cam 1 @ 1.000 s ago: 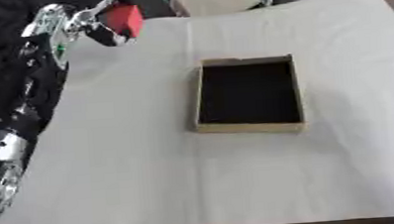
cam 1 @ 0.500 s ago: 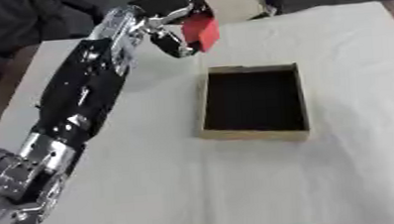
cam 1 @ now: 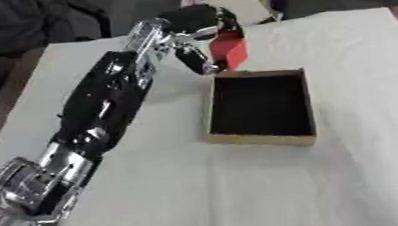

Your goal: Pick up objects on the table and place them in the box.

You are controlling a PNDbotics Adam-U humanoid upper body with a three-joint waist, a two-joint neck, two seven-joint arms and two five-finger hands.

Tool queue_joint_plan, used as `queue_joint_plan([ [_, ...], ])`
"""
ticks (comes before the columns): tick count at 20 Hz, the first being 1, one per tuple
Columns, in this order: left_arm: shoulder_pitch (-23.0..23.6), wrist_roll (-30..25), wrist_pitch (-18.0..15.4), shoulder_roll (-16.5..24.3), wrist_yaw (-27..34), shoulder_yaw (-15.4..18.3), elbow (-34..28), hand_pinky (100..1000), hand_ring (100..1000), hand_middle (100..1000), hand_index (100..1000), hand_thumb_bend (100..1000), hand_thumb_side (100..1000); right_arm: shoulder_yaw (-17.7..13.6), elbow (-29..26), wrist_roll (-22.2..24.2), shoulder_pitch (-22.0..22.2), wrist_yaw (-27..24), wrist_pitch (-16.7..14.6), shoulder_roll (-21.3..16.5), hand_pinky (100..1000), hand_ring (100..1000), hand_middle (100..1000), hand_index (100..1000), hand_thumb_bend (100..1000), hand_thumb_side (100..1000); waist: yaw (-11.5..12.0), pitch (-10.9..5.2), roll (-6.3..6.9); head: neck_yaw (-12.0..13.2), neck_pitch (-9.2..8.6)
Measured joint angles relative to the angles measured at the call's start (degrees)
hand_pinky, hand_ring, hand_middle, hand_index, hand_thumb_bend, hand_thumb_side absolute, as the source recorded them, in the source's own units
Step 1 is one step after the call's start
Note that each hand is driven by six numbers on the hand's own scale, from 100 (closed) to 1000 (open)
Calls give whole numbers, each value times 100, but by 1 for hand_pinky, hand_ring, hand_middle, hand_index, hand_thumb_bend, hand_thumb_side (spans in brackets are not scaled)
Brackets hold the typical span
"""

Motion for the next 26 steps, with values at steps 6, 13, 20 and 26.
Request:
queue_joint_plan([
  [6,121,69,-123,-184,-133,-108,68,747,650,522,766,249,144,16,0,18,0,0,-9,3,580,702,575,872,174,403,-44,2,0,18,0],
  [13,216,200,-289,-315,-348,-207,225,771,730,641,820,333,216,17,0,22,0,-5,-13,4,579,696,573,872,165,405,-74,27,0,19,0],
  [20,223,304,-388,-315,-434,-246,251,824,815,778,875,527,377,17,0,22,1,-5,-13,4,580,699,570,871,158,405,-52,34,4,19,0],
  [26,224,361,-434,-303,-404,-246,202,838,835,810,884,658,497,16,0,14,5,-5,-18,4,579,700,567,871,152,406,-22,40,4,19,1],
])
